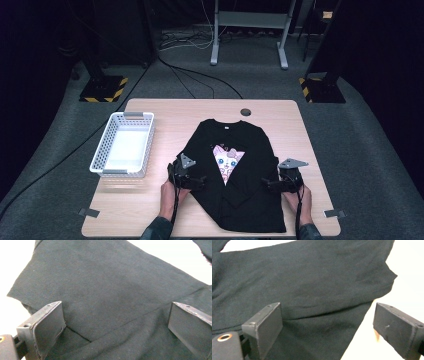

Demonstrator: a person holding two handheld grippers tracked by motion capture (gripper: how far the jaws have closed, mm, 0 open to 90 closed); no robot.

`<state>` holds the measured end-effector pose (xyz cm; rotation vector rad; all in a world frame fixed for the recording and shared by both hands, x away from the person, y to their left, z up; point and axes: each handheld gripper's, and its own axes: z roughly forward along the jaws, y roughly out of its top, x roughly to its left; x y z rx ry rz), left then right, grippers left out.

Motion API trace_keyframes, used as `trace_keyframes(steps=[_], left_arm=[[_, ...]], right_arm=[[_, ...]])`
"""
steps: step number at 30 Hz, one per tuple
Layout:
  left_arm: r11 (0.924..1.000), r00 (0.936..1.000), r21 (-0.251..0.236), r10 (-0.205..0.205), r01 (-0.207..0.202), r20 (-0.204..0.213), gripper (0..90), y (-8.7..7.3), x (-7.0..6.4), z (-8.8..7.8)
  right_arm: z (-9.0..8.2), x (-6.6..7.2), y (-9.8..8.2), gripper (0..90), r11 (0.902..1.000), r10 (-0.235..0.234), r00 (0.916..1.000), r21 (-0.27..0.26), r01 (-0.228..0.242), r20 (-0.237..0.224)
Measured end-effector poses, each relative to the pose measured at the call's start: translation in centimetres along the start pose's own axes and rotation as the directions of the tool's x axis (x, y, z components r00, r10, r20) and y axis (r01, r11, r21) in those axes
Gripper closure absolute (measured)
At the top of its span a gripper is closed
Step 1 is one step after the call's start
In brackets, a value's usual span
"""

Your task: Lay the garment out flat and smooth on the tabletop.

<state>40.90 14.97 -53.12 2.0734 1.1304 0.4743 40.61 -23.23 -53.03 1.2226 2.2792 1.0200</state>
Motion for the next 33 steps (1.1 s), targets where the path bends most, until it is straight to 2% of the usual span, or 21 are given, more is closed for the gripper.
trace_keyframes(steps=[4, 7, 8, 11, 14, 18, 20, 23, 28, 33], left_arm=[[0.9990, 0.9999, -0.042, -0.016, 0.016, 0.003, 1.1, 0.1, -0.2, -0.9], [0.9960, 0.9997, -0.087, -0.015, 0.017, 0.019, 1.2, 0.9, -0.9, -2.1], [0.9955, 0.9994, -0.095, -0.003, 0.006, 0.035, 1.2, 1.5, -1.4, -2.4], [0.9968, 0.9980, -0.073, 0.035, -0.031, 0.053, 1.3, 2.4, -2.9, -2.1], [0.9972, 0.9962, -0.020, 0.073, -0.072, 0.047, 1.8, 2.4, -4.2, -0.7], [0.9977, 0.9967, 0.035, 0.056, -0.058, 0.058, 1.5, 1.8, -4.4, 0.8], [0.9965, 0.9972, 0.058, 0.057, -0.060, 0.048, 2.1, 1.6, -4.4, 1.2], [0.9985, 0.9983, 0.036, 0.041, -0.042, 0.041, 2.1, 1.3, -4.2, 1.2], [0.9984, 0.9975, 0.018, 0.052, -0.053, 0.047, 3.6, 1.4, -4.5, 0.6], [0.9967, 0.9956, 0.014, 0.079, -0.079, 0.051, 8.0, 2.2, -5.5, 0.6]], right_arm=[[0.1, -0.3, 0.1, 8.1, 0.9999, 0.009, 0.9999, -0.006, -0.009, -0.008], [0.1, -0.3, 0.1, 8.5, 0.9998, 0.016, 0.9998, -0.008, -0.016, -0.010], [0.1, -0.4, 0.1, 8.6, 0.9998, 0.015, 0.9998, -0.009, -0.016, -0.010], [0.1, -0.5, 0.1, 10.8, 0.9996, 0.026, 0.9996, -0.014, -0.026, -0.006], [0.2, -0.7, 0.2, 10.8, 0.9994, 0.031, 0.9995, -0.016, -0.031, -0.001], [0.2, -0.7, 0.3, 10.6, 0.9995, 0.028, 0.9996, -0.014, -0.028, 0.007], [0.3, -0.7, 0.3, 10.1, 0.9996, 0.027, 0.9996, -0.013, -0.026, 0.008], [0.4, -0.9, 0.4, 9.4, 0.9994, 0.031, 0.9995, -0.012, -0.031, 0.007], [0.4, -1.0, 0.4, 9.4, 0.9992, 0.037, 0.9993, -0.014, -0.037, 0.005], [0.4, -1.0, 0.4, 9.5, 0.9992, 0.038, 0.9993, -0.014, -0.038, 0.006]])
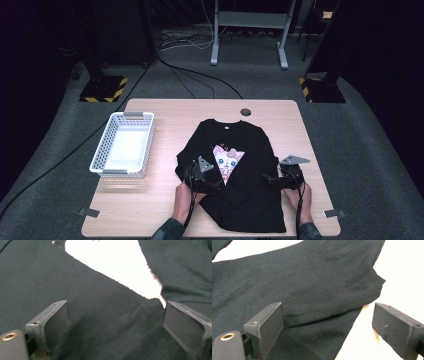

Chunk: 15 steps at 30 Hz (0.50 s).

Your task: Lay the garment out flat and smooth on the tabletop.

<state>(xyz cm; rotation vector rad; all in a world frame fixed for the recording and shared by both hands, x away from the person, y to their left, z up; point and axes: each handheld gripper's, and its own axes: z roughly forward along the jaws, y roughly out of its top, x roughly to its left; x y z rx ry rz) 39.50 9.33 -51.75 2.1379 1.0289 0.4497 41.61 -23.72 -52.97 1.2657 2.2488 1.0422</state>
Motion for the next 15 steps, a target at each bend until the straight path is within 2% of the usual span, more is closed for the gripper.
trace_keyframes(steps=[3, 5, 15], left_arm=[[0.9999, 0.9999, 0.011, 0.009, -0.009, -0.009, 18.3, 0.6, -0.6, 0.4], [0.9996, 0.9997, 0.025, 0.010, -0.010, -0.021, 29.2, 0.8, -0.9, 0.7], [0.9996, 0.9979, 0.027, 0.009, -0.011, 0.064, 67.7, 0.5, -1.7, 0.5]], right_arm=[[0.0, 0.0, 0.0, 9.5, 1.0000, 0.000, 1.0000, 0.000, 0.000, 0.000], [0.0, 0.0, 0.0, 9.6, 1.0000, 0.001, 1.0000, 0.000, -0.001, 0.000], [0.0, 0.0, 0.0, 10.5, 1.0000, 0.006, 1.0000, -0.003, -0.006, 0.003]])
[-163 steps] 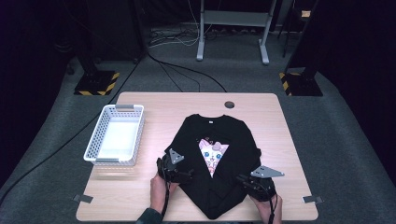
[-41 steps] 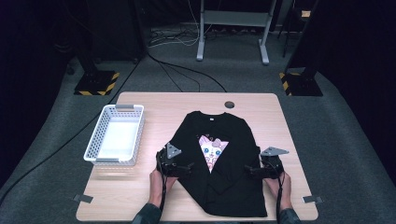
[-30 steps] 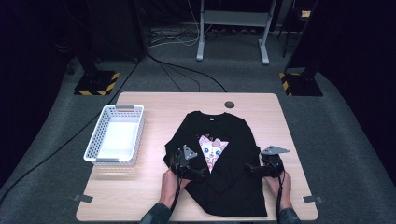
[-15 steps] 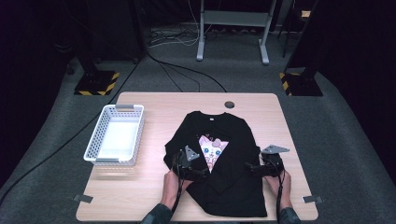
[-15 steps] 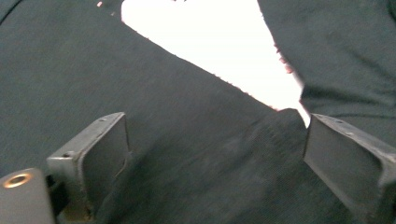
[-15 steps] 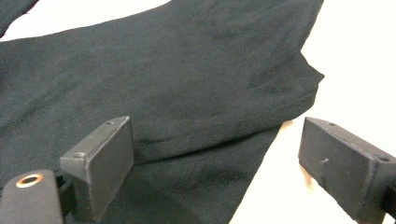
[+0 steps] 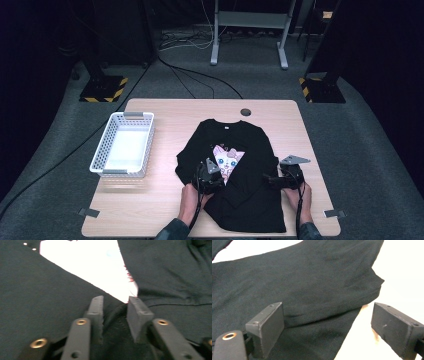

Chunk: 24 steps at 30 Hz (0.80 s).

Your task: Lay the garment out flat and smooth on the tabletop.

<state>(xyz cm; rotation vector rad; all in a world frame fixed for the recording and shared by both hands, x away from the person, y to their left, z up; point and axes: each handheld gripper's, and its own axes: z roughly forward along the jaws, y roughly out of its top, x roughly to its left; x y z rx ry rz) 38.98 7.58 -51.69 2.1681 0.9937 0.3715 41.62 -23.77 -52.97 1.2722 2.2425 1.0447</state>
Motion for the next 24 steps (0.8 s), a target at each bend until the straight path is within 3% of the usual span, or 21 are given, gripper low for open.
trace_keyframes(steps=[10, 24], left_arm=[[0.9996, 0.9998, -0.028, -0.002, 0.003, 0.020, 85.4, -0.4, 0.0, -0.2], [0.9981, 0.9995, -0.062, -0.006, 0.008, 0.030, 87.2, -1.0, -0.1, -1.4]], right_arm=[[0.0, 0.0, 0.0, 10.9, 1.0000, 0.004, 1.0000, -0.002, -0.004, 0.001], [0.0, -0.1, 0.0, 11.0, 1.0000, 0.006, 1.0000, -0.002, -0.006, 0.000]])
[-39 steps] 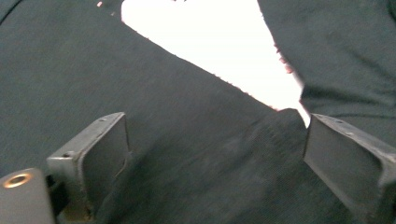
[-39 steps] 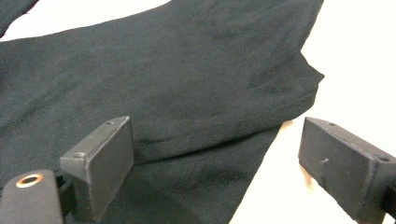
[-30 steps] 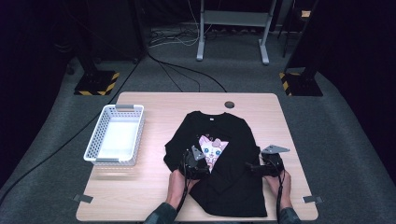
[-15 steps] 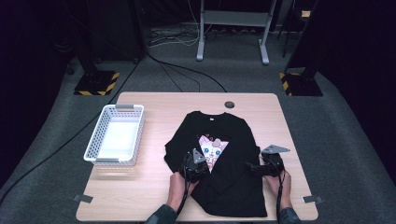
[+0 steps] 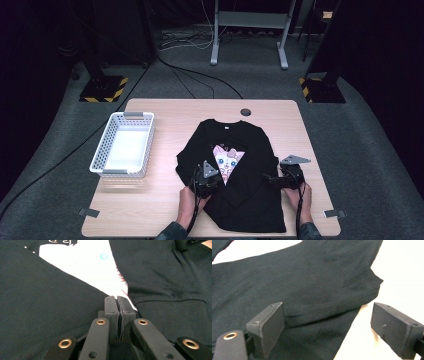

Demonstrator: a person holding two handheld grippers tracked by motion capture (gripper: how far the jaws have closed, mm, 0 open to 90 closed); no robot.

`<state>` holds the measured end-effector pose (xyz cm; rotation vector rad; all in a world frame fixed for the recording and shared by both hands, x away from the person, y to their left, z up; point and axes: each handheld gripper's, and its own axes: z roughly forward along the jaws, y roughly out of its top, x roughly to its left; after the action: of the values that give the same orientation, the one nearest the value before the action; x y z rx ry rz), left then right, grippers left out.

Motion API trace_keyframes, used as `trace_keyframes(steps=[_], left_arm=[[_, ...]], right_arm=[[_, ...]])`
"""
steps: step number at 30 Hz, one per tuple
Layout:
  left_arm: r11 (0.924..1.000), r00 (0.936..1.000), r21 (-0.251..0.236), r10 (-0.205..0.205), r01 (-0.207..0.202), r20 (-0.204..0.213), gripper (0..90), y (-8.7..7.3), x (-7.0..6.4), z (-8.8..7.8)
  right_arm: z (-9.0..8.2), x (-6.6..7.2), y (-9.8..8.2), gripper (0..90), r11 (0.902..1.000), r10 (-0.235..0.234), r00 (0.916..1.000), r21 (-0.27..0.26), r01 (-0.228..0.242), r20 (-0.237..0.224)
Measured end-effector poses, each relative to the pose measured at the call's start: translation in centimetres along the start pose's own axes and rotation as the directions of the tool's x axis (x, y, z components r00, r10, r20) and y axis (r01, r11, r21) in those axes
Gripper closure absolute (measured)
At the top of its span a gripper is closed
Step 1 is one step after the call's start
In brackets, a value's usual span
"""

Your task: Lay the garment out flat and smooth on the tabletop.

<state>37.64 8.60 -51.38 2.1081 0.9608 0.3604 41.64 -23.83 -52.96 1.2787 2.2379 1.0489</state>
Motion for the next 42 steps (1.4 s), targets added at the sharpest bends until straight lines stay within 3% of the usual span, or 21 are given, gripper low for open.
trace_keyframes(steps=[19, 42], left_arm=[[0.9992, 0.9999, -0.039, -0.009, 0.009, 0.006, 87.3, -0.5, 0.5, -2.4], [0.9990, 0.9999, -0.042, -0.015, 0.015, -0.006, 87.3, -1.9, 1.1, -4.2]], right_arm=[[0.0, 0.0, 0.0, 11.2, 1.0000, 0.001, 1.0000, 0.000, -0.001, 0.001], [0.0, 0.0, 0.0, 11.2, 1.0000, 0.000, 1.0000, 0.000, 0.000, 0.003]])
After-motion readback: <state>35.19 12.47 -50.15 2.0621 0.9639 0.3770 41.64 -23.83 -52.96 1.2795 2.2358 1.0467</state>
